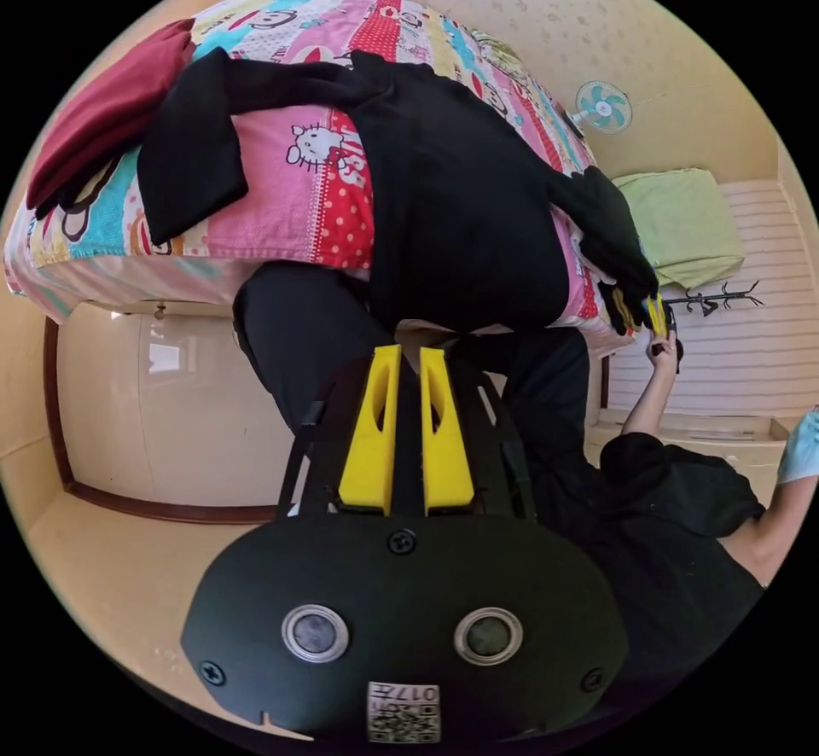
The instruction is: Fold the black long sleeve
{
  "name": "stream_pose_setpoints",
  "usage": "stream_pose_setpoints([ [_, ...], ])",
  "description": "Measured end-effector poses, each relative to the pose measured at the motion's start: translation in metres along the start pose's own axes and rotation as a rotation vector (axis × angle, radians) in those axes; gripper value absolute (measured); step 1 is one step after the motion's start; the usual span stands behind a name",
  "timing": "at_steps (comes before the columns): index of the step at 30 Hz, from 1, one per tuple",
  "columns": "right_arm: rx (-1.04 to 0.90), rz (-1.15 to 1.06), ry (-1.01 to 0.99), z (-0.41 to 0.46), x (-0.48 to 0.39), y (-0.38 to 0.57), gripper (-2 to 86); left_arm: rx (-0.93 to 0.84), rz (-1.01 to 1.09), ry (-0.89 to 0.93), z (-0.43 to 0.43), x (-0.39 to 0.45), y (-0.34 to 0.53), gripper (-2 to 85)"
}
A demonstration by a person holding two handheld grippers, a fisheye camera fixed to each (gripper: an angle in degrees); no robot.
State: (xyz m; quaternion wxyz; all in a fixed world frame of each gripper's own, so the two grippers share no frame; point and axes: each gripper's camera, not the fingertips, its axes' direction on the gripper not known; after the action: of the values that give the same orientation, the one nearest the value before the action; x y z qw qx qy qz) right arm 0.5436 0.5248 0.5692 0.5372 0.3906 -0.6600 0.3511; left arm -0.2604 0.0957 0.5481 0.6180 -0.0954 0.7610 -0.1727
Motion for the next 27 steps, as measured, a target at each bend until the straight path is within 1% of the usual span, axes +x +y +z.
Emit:
stream_pose_setpoints([
  [2, 0.034, 0.077, 0.038, -0.021, 0.043, -0.002, 9.1, -0.014, 0.005, 0.063, 0.004, -0.001, -0.005, 4.9],
  [3, 0.055, 0.096, 0.008, -0.034, 0.064, 0.006, 10.3, -0.015, 0.009, 0.075, 0.005, -0.001, -0.006, 4.8],
  [5, 0.102, 0.045, -0.03, -0.051, 0.08, 0.024, 11.8, -0.022, 0.013, 0.084, 0.005, 0.001, -0.008, 4.7],
  [7, 0.1, -0.05, 0.039, -0.055, 0.089, 0.045, 13.4, -0.031, 0.013, 0.062, 0.004, 0.002, -0.008, 4.6],
  [8, 0.088, -0.08, 0.046, -0.054, 0.088, 0.048, 13.9, -0.041, 0.014, 0.046, 0.003, 0.003, -0.01, 4.6],
  [10, 0.072, -0.226, 0.055, -0.046, 0.074, 0.058, 16.1, -0.057, 0.017, 0.031, 0.0, 0.004, -0.011, 4.6],
  [12, 0.107, -0.326, 0.097, -0.042, 0.06, 0.058, 17.4, -0.052, 0.025, 0.021, -0.005, 0.006, -0.013, 4.7],
  [14, 0.123, -0.278, 0.117, -0.037, 0.064, 0.048, 18.2, -0.015, 0.038, 0.018, -0.015, 0.009, -0.014, 4.7],
  [16, 0.016, -0.18, -0.062, -0.012, 0.082, 0.032, 18.2, 0.03, 0.043, 0.038, -0.021, 0.011, -0.015, 4.7],
  [17, 0.002, -0.161, -0.102, -0.005, 0.086, 0.032, 17.9, 0.065, 0.043, 0.068, -0.022, 0.01, -0.016, 4.7],
  [18, 0.0, -0.125, -0.157, 0.007, 0.091, 0.035, 15.7, 0.083, 0.042, 0.087, -0.022, 0.01, -0.017, 4.7],
  [20, 0.051, -0.105, -0.237, 0.012, 0.09, 0.046, 8.0, 0.15, 0.038, 0.183, -0.016, 0.009, -0.024, 4.7],
  [21, 0.117, -0.105, -0.304, 0.007, 0.081, 0.056, 4.4, 0.165, 0.038, 0.205, -0.013, 0.01, -0.027, 4.7],
  [22, 0.172, -0.131, -0.344, -0.002, 0.061, 0.068, 3.9, 0.195, 0.035, 0.231, -0.009, 0.012, -0.032, 4.8],
  [23, 0.192, -0.159, -0.334, -0.006, 0.047, 0.074, 3.7, 0.221, 0.039, 0.232, -0.006, 0.016, -0.037, 4.9],
  [25, 0.209, -0.33, -0.148, -0.008, -0.031, 0.094, 3.1, 0.25, 0.071, 0.206, -0.004, 0.026, -0.047, 5.2],
  [26, 0.205, -0.378, -0.102, -0.005, -0.051, 0.097, 3.0, 0.265, 0.095, 0.177, -0.004, 0.032, -0.055, 6.3],
  [27, 0.192, -0.483, -0.038, 0.007, -0.089, 0.102, 2.9, 0.274, 0.104, 0.162, -0.003, 0.034, -0.06, 6.8],
])
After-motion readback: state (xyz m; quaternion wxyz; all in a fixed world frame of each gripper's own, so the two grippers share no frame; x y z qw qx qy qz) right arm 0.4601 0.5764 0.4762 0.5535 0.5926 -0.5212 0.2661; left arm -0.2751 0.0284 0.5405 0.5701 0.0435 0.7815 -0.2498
